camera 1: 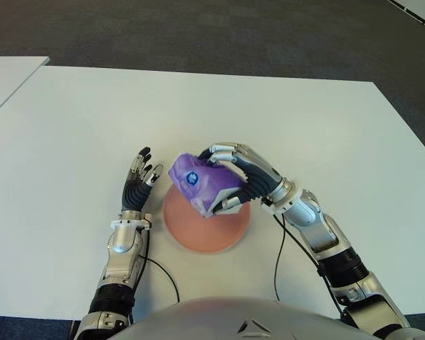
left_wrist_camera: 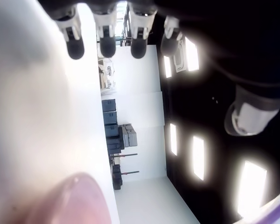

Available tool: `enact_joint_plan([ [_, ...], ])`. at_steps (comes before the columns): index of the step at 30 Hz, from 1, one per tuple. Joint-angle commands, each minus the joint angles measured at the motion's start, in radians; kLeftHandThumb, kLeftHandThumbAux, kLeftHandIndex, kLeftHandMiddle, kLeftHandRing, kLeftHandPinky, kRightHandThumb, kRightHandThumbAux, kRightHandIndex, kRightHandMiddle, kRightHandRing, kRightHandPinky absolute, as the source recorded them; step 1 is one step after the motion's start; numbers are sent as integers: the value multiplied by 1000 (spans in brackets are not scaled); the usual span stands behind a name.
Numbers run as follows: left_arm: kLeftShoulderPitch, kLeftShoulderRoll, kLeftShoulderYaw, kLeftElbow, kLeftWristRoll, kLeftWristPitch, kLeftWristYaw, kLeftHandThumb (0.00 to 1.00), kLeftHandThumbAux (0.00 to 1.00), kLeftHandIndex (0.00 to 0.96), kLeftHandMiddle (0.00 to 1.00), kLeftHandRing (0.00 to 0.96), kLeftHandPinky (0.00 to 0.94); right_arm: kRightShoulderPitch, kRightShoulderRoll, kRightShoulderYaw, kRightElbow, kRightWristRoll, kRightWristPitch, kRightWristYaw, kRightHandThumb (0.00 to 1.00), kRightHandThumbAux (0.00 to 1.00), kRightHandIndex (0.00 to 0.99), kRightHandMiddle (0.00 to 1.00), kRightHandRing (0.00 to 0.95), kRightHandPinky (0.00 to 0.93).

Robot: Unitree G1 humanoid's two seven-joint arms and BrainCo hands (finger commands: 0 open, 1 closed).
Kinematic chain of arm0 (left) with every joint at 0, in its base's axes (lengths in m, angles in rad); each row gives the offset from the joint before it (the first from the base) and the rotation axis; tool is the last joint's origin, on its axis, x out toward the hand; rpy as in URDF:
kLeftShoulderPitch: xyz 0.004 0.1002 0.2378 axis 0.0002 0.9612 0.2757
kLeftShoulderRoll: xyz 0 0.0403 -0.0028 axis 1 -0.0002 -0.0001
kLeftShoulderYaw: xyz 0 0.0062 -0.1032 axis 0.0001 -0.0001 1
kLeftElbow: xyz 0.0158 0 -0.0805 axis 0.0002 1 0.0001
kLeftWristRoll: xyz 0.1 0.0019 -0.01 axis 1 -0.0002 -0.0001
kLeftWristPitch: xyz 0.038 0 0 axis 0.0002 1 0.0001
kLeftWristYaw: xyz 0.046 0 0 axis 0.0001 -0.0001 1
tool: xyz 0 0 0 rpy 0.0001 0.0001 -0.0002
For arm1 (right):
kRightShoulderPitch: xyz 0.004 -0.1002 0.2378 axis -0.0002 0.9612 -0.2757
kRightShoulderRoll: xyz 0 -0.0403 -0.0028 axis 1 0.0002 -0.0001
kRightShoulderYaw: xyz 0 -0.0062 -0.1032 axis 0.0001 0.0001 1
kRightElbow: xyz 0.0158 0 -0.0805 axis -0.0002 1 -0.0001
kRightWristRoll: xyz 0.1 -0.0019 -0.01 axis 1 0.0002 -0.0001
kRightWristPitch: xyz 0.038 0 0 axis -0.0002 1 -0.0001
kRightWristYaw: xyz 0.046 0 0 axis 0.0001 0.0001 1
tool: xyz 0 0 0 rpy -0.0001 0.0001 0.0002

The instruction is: Put the tissue paper into the plate.

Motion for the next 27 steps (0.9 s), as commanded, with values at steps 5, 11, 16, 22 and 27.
enact_joint_plan([
  [5,23,7,-1,31,-8,15,-29,0,482,0,0,0,0,-2,7,6,25,-23,19,49,745,709,440,817,819,800],
  [11,18,14,-1,42,-10,14,-39,0,485,0,0,0,0,13,11,17,43,-44,21,59,746,709,440,812,813,802],
  [16,16,17,0,47,-15,9,-51,0,486,0,0,0,0,29,11,42,86,-90,-21,41,746,709,440,812,813,802],
  [22,13,17,1,53,-21,5,-60,0,483,0,0,0,0,31,12,53,135,-141,-72,4,746,710,440,812,813,801],
  [27,10,16,3,55,-17,2,-54,0,480,0,0,0,0,30,17,64,170,-176,-94,-23,745,710,440,814,815,807],
])
